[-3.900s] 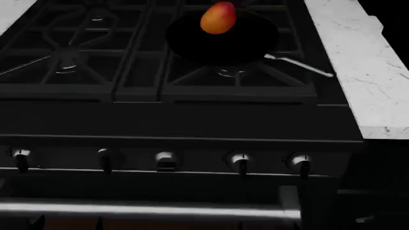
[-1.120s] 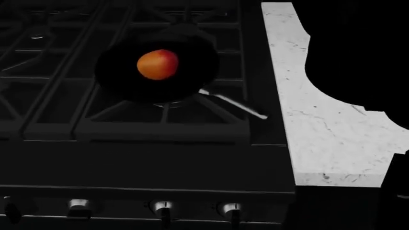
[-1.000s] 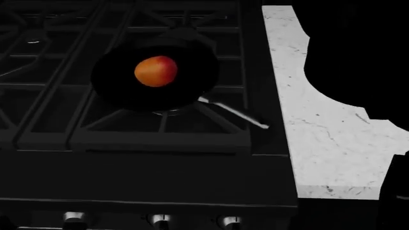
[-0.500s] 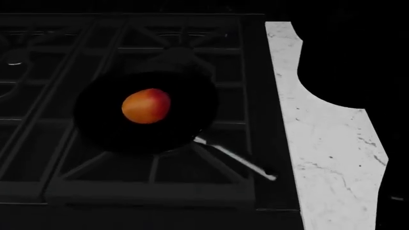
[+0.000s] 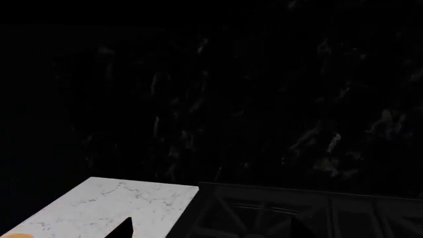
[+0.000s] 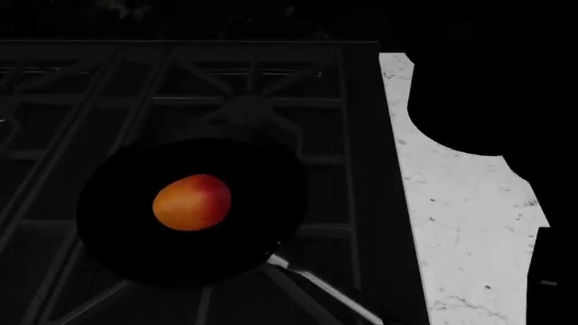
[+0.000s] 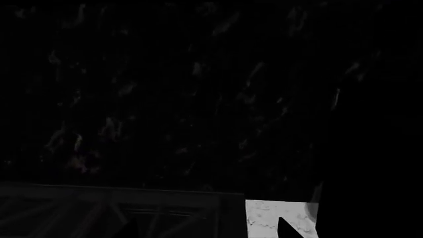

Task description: Pick the mango from the pan and place it in the bowl.

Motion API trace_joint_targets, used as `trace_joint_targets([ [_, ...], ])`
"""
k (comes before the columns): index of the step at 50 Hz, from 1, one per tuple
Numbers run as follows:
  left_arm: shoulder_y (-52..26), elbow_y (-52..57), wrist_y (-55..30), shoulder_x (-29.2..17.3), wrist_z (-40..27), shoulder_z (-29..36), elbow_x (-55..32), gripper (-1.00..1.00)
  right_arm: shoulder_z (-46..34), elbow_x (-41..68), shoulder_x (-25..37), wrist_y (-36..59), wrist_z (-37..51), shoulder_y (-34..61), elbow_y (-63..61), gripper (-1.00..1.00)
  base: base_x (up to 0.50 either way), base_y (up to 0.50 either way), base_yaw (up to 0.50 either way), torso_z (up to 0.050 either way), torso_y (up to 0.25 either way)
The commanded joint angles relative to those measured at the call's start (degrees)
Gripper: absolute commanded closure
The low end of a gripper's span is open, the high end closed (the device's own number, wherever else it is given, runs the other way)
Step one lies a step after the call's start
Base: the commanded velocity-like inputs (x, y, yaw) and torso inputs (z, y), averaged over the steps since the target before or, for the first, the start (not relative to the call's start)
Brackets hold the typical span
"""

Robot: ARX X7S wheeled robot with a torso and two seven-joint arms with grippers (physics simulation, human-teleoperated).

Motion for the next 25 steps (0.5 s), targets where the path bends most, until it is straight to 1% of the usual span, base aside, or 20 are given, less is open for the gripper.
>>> trace_joint_targets([
  [1,0.2,0.0,-0.1,0.5,0.8,-1.6,0.6,-1.00,-0.3,-1.9,-0.5,-0.9,-2.0,-0.3,-0.8,-1.00,0.00,0.00,0.00,0.000,0.000],
  [15,0.6,-0.3,0.5,0.6,0.0,-2.3,-0.2,-1.00,-0.1,-0.3,-0.6,-0.2,-0.6,-0.6,-1.4,-1.00,0.00,0.21,0.00,0.000,0.000],
  [25,0.5,-0.3,0.1,0.6,0.1,-1.7,0.1,-1.00,-0.4,-0.5,0.0,-1.0,-1.3,-1.1,-0.5,-1.00,0.00,0.23,0.00,0.000,0.000],
])
